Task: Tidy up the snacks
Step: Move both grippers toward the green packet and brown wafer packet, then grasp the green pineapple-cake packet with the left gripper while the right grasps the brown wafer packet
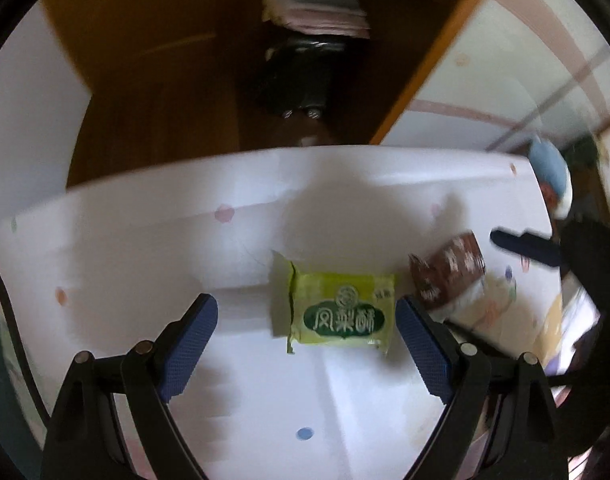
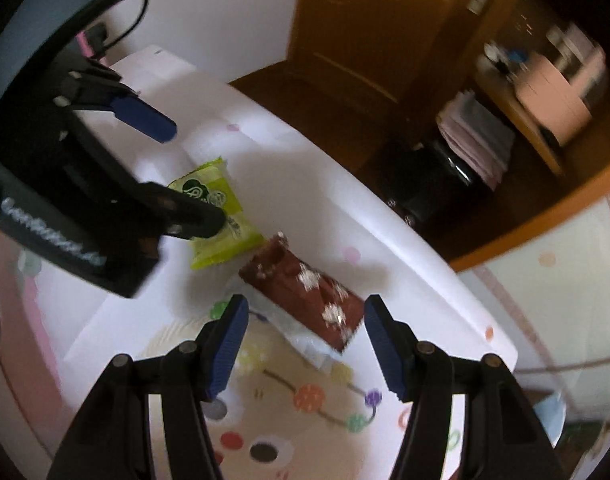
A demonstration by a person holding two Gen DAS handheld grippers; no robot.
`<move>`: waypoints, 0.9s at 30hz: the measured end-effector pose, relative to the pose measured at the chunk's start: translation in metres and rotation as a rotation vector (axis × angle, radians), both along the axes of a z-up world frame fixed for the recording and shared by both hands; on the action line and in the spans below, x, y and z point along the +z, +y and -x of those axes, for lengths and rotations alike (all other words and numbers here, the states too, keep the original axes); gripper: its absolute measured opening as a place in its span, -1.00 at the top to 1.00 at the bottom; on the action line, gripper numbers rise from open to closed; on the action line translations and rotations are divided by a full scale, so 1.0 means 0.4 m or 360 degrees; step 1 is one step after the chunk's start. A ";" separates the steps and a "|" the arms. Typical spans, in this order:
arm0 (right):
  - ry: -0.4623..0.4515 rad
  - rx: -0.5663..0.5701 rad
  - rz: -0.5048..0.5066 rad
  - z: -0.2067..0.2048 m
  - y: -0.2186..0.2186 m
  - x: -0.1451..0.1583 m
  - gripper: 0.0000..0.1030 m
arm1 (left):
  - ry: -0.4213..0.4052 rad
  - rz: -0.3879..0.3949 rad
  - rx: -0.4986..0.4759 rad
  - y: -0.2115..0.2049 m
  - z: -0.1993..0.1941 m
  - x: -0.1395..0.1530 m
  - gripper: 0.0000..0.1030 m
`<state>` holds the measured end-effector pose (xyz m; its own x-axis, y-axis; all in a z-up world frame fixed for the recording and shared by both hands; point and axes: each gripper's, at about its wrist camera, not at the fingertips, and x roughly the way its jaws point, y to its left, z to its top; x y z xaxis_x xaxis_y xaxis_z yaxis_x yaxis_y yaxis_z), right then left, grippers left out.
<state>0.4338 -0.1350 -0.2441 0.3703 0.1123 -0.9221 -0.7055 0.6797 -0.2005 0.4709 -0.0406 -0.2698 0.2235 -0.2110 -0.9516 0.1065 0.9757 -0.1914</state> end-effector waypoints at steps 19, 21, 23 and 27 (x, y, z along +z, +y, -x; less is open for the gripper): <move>0.0349 0.0026 -0.0141 0.056 -0.062 -0.059 -0.54 | 0.0049 0.0017 -0.0071 -0.025 0.018 -0.030 -0.75; 0.0324 0.0035 -0.0119 0.065 -0.061 -0.059 -0.54 | 0.0053 -0.0002 -0.0125 -0.044 0.016 -0.030 -0.75; 0.0301 -0.0012 -0.0125 0.060 -0.068 -0.055 -0.54 | 0.0041 -0.0044 -0.0174 -0.065 0.018 -0.030 -0.76; 0.0247 -0.0123 -0.0245 0.033 -0.086 -0.027 -0.54 | 0.0005 -0.0149 -0.0232 -0.103 0.014 -0.043 -0.76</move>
